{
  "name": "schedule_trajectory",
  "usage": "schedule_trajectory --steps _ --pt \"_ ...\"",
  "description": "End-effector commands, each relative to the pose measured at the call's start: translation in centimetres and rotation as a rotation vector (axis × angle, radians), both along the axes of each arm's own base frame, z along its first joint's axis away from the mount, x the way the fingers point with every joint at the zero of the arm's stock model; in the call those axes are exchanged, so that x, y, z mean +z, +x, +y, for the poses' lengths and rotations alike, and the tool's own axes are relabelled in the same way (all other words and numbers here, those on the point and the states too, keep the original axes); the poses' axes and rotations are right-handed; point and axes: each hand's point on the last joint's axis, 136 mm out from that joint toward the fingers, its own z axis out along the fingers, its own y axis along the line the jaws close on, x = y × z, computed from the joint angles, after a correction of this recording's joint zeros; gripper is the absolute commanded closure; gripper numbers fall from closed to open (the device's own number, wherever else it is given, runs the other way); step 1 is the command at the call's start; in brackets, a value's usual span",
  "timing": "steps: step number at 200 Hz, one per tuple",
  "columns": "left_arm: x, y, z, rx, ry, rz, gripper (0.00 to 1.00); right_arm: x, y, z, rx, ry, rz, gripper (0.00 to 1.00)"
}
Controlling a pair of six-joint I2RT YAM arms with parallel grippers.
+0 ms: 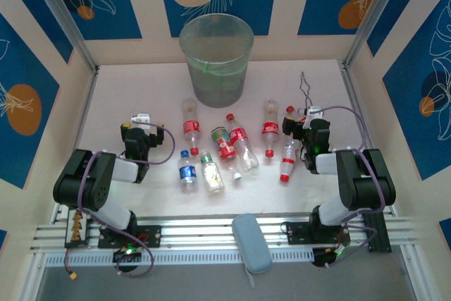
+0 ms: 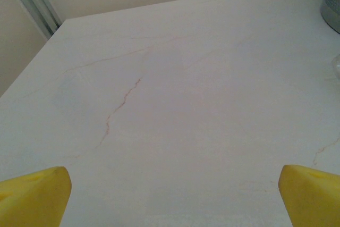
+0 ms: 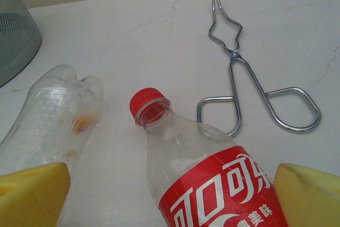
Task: Put the plastic bottles in the bin
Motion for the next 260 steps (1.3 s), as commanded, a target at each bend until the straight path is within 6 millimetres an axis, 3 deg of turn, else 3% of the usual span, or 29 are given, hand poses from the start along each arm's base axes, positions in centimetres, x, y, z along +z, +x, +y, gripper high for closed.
schedule_trajectory --steps 1,66,102,140,177,211,234,260 --pt "0.9 0.5 0.1 -0.001 -0.016 -0.035 0.0 0.7 0.3 0.0 0.01 -0.005 -0.027 0.01" --pt "1.5 0.5 0.5 -0.001 -0.042 -0.017 0.0 0.9 0.4 0.0 0.011 0.001 -0.023 0.01" --pt "5.7 0.2 0.9 0.024 -0.028 -0.02 0.0 2.1 0.8 0.1 0.027 0.016 0.056 0.01" --pt "9.9 -0.7 1.5 0.077 -0.083 0.049 0.01 6.2 0.4 0.6 0.027 0.009 0.083 0.01" --pt "13.2 -4.4 1.6 0.124 -0.204 0.133 0.03 8.3 -3.6 1.6 -0.059 0.111 0.327 0.01" --pt "14.3 -7.5 0.5 0.111 -0.33 0.24 0.05 7.8 -8.1 4.4 -0.025 0.12 0.584 0.0" --pt "17.8 -8.2 -1.3 0.037 -0.444 0.22 0.09 6.8 -10.3 5.0 -0.042 0.113 0.725 0.04" --pt "22.3 -7.7 -4.2 -0.103 -0.567 0.195 0.11 5.0 -11.5 5.4 -0.055 0.143 0.839 0.09"
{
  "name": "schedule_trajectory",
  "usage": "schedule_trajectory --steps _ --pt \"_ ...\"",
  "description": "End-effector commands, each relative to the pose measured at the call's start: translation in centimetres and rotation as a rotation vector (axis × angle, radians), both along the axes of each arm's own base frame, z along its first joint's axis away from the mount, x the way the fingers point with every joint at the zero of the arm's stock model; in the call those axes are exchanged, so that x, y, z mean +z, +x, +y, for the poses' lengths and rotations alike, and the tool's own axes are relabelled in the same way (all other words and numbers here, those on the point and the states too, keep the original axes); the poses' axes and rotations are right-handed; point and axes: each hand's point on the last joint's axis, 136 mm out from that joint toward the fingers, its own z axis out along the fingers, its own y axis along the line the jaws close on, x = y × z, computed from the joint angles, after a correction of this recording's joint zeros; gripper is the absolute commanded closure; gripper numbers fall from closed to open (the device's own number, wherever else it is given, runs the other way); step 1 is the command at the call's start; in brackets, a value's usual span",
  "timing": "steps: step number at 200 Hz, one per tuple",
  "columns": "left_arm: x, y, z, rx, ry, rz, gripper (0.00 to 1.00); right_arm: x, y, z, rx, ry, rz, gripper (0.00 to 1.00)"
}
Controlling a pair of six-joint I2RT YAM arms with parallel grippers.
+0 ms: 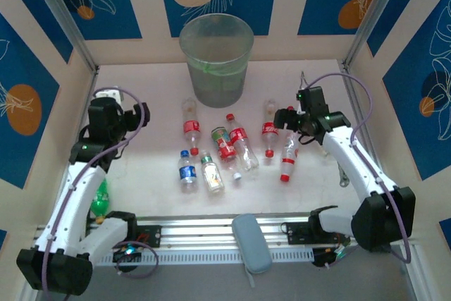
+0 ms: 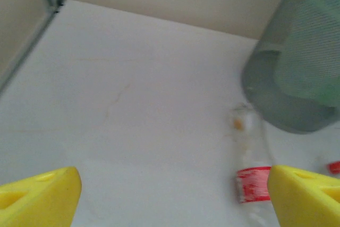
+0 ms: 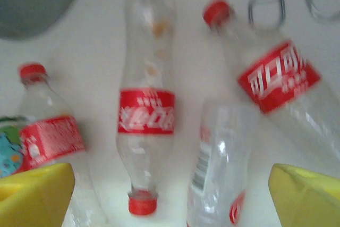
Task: Put the plastic bottles in the bin
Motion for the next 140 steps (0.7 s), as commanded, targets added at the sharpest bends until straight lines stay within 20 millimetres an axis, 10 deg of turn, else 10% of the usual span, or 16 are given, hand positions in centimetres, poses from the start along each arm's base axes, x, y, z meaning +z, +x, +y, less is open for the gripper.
schedule_trajectory --steps 1,140 --pt "3.3 -0.8 -3.0 -0.114 -0.176 0.008 0.11 -3.1 -4.1 -0.4 -0.049 0.004 0.241 0.09" --pt "6.6 5.8 -8.4 -0.278 -0.464 -0.056 0.14 -10.9 -3.1 0.3 -0.092 0.039 0.386 0.22"
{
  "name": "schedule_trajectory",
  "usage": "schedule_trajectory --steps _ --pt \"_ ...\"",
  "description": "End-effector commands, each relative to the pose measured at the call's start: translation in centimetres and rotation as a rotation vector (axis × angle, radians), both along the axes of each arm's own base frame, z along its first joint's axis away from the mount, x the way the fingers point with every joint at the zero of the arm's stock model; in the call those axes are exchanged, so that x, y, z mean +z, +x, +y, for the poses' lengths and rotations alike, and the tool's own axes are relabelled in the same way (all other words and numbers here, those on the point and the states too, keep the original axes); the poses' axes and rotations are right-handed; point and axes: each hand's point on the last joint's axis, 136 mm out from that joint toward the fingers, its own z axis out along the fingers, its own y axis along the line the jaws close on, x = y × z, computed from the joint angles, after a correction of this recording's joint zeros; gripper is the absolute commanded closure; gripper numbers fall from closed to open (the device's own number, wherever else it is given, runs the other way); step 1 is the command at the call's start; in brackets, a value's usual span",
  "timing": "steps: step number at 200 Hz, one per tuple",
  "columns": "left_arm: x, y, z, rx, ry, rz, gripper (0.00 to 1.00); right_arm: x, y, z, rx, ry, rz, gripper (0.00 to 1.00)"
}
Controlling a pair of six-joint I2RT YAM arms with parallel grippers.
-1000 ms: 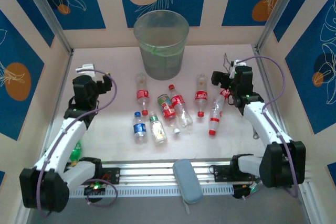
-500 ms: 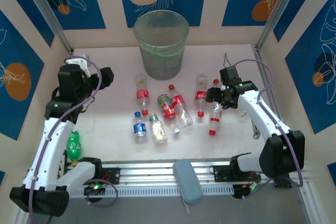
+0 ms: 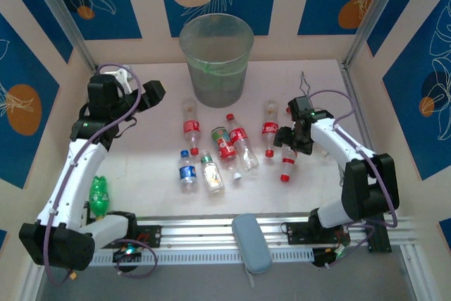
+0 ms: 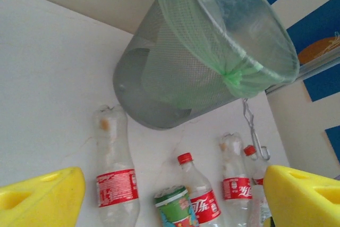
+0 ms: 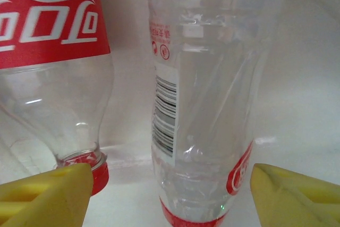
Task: Put the plastic bottles in the bin
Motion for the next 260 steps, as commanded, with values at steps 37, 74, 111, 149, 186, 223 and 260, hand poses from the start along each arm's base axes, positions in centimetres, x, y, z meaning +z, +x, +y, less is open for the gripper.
schedule_trajectory --steps 37,74,111,149,186,223,260 --pt "2.1 4.2 -2.6 -0.06 -0.004 -0.053 0.14 -3.1 0.4 -0.1 -0.026 -0.009 0.058 0.22" --pt "2.6 7.1 -4.7 -0.102 0.005 -0.058 0.14 -3.8 0.7 0.3 -0.028 0.0 0.072 0.32" --pt "1.4 10.2 -6.8 -0.133 0.02 -0.044 0.14 -1.7 0.6 -0.1 -0.024 -0.025 0.024 0.39" --pt "-0.3 13.5 -7.5 -0.124 0.034 -0.015 0.14 3.1 0.3 0.0 0.01 -0.024 -0.062 0.43" --pt "-1.5 15.3 -8.0 -0.113 0.045 -0.005 0.14 9.1 0.5 1.2 0.057 0.041 -0.199 0.46" --pt "-2.9 16.1 -8.7 -0.125 0.047 0.015 0.14 16.4 1.9 3.1 0.124 0.13 -0.394 0.47" --pt "-3.9 16.4 -9.3 -0.131 0.066 0.027 0.14 24.8 5.1 5.5 0.217 0.198 -0.631 0.49"
